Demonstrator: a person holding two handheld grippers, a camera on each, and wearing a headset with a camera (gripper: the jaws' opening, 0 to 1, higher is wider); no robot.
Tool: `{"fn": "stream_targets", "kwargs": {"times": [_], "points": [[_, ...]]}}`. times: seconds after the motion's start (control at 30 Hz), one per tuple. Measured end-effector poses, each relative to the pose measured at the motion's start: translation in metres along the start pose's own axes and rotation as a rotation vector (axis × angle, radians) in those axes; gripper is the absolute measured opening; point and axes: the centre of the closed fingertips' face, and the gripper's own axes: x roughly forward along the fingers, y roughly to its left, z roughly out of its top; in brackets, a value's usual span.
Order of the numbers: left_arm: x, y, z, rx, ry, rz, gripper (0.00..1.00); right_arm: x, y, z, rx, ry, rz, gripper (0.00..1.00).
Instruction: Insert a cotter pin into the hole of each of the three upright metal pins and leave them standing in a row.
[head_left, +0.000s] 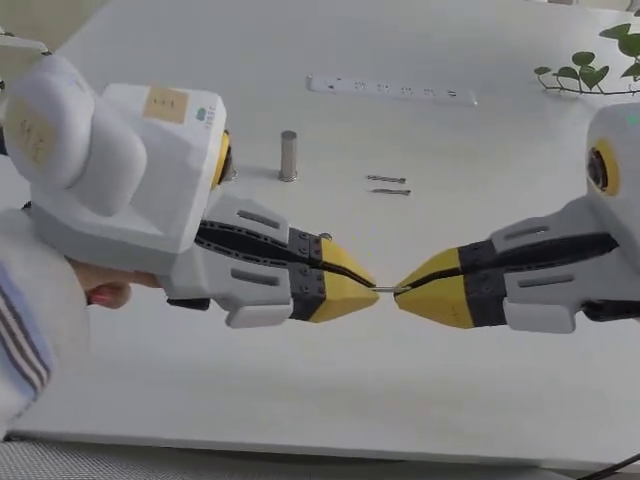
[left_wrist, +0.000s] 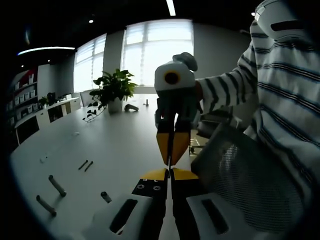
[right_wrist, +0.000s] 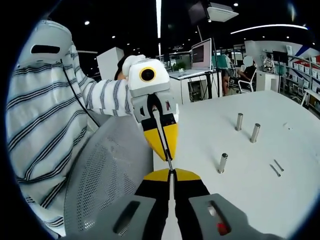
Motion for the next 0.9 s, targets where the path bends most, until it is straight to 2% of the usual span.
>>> {"fn": "stream_targets", "kwargs": {"times": [0.23,0.4,0.47,0.6,0.73,0.9], "points": [[0.002,-0.001,-0.009,0.011,0.029,-0.032,0.0,0.002,0.002,-0.004,-0.007,0.017,0.005,0.0],[0.002,0.01,-0.016,0.007,0.056,-0.006,0.0,0.002,-0.005,-0.002,-0.011,0.015,-0.012,0.0],[0.0,0.015,-0.021,0.005,0.076,0.006,0.02,0.001,-0.012,-0.002,-0.025,0.022,-0.032,0.0],[-0.005,0.034,-0.028,0.008,0.104,0.08,0.12,-0.003,-0.039,-0.013,-0.05,0.082,-0.124,0.0],[-0.009,0.056,-0.028,-0.005,0.102,0.162,0.13,-0.002,-0.06,-0.02,-0.057,0.109,-0.18,0.0],[-0.013,0.074,-0.032,-0.03,0.108,0.202,0.14,0.0,-0.084,-0.03,-0.084,0.171,-0.232,0.0]]}}
